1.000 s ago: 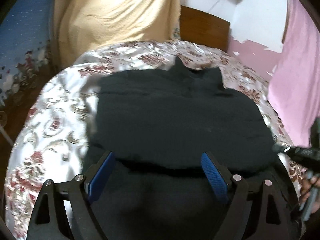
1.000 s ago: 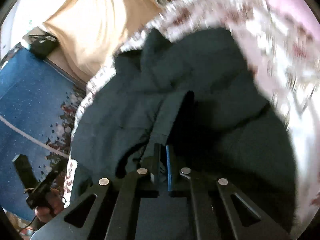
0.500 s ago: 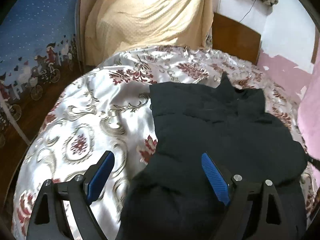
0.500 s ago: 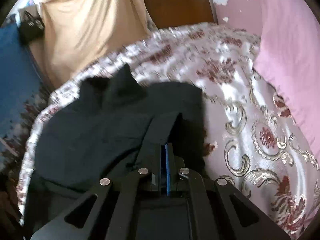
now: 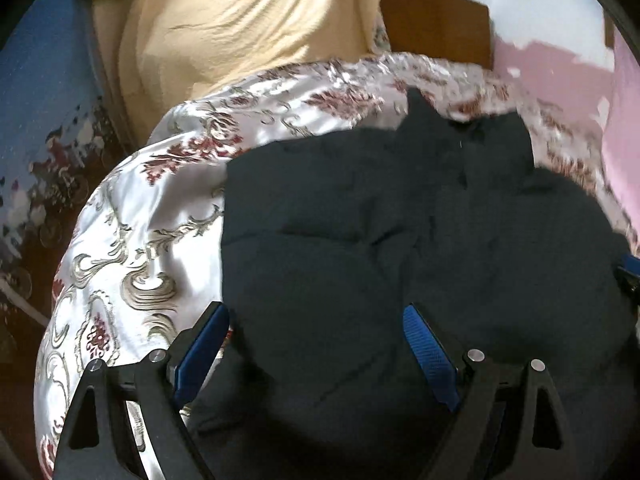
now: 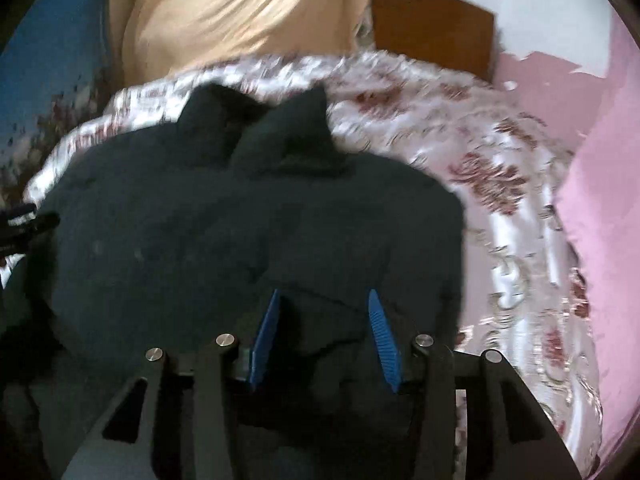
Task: Fold large clothes
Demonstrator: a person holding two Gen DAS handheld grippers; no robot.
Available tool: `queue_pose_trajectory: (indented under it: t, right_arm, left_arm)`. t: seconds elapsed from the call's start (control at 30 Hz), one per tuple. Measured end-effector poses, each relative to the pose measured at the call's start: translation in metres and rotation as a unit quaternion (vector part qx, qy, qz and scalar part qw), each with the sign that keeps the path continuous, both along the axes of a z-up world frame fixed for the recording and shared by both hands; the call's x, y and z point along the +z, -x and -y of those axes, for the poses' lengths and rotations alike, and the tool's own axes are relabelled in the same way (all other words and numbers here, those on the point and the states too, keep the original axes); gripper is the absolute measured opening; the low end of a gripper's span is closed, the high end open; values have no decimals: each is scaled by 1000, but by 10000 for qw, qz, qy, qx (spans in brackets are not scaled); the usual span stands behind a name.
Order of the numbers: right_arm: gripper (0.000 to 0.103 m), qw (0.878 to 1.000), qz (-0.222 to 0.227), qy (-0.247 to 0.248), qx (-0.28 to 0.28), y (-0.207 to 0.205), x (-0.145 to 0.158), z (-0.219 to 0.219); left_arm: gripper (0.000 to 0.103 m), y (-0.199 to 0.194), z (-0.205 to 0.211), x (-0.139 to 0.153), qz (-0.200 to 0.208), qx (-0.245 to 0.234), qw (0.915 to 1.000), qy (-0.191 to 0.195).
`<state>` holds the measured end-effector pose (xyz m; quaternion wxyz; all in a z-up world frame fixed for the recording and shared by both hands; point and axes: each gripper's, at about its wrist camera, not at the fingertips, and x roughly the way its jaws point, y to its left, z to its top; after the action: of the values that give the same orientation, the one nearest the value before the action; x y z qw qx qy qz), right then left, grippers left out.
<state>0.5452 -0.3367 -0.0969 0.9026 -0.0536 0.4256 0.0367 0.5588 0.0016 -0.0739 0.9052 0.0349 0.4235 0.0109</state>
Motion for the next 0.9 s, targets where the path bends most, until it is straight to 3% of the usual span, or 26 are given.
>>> queue_pose_trajectory:
  t: [0.1, 0.27, 0.4, 0.53, 0.6, 0.67, 0.8, 0.9]
  right_arm:
    - [44, 9999, -108, 13, 68, -1, -19, -4]
    - [45, 9991, -82, -412, -5, 2, -39, 2]
    - [45, 9995, -11, -314, -52, 0, -46, -4]
    - [50, 9985, 160, -524, 17, 3, -15, 1]
    - [72, 9967, 471, -650, 75, 0, 14, 4]
    - [80, 9951, 652, -734, 97, -16, 37, 2]
    - [80, 9931, 408, -1085, -188, -84, 54, -7]
    - [80, 9841, 390, -1621, -614, -134, 56, -6]
  left_arm:
    - [89, 2, -1, -10, 11, -59, 9999, 97]
    - [97, 2, -6, -27, 56, 64, 9993, 375]
    - [98, 2, -7, -24, 102, 113, 9991, 389]
    - [97, 6, -11, 5, 169, -32, 9995, 265]
    - [97, 1, -9, 27, 416, -217, 9984, 312]
    - [97, -19, 2, 49, 552, -378, 9968, 433]
    - [98, -79, 28, 68, 570, -468, 9958, 544]
    - [97, -121, 39, 70, 575, -338, 9955, 677]
